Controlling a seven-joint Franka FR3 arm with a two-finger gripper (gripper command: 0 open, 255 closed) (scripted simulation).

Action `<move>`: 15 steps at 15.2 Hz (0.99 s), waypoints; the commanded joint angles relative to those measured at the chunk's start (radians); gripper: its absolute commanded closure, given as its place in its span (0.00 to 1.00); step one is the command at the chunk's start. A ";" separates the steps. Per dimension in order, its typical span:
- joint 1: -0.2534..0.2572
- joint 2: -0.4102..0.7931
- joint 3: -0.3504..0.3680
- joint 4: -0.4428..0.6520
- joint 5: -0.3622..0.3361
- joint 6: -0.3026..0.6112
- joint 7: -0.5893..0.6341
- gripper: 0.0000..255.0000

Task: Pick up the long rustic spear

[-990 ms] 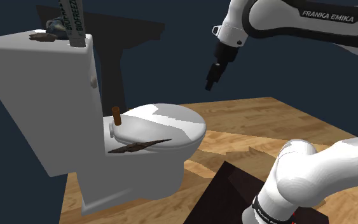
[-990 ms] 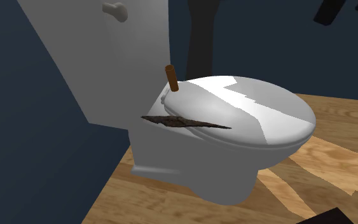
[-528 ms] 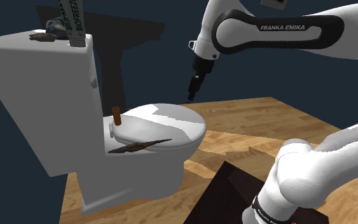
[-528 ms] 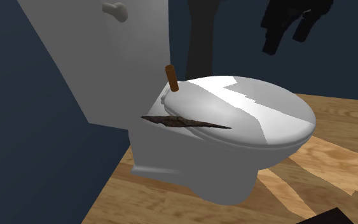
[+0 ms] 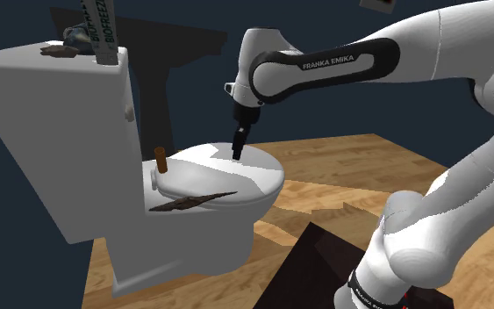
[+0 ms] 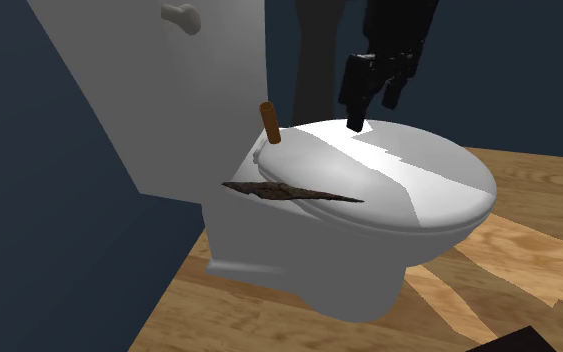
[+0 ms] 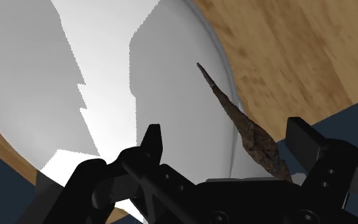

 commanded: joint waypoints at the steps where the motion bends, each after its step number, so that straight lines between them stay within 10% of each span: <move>1: 0.016 0.067 0.007 0.024 0.006 0.027 -0.023 0.00; 15: 0.093 0.483 0.072 0.196 0.022 0.169 -0.165 0.00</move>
